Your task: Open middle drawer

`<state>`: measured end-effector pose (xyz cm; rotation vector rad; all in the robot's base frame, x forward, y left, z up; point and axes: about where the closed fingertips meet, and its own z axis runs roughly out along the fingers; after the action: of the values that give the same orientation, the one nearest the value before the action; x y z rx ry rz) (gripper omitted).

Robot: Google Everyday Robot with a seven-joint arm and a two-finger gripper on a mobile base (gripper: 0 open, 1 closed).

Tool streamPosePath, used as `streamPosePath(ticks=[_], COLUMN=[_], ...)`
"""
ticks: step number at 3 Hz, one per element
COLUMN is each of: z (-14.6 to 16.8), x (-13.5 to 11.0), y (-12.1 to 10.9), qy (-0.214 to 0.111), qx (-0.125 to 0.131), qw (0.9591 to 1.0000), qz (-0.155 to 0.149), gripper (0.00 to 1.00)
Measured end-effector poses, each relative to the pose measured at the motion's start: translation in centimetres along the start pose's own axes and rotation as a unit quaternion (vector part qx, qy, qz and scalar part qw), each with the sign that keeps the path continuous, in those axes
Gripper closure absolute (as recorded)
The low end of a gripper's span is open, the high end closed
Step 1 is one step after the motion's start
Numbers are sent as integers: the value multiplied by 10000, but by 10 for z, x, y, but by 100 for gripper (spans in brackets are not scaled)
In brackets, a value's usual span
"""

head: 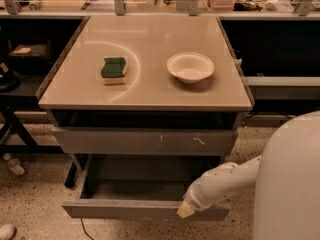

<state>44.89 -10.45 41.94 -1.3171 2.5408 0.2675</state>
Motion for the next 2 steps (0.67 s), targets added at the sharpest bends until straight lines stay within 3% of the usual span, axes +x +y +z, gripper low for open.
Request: streamPosePath(ticks=[2], z=[-7], x=[7], y=[9], qy=[22], qx=[-21], qw=[9998], qz=[181], gripper=[100])
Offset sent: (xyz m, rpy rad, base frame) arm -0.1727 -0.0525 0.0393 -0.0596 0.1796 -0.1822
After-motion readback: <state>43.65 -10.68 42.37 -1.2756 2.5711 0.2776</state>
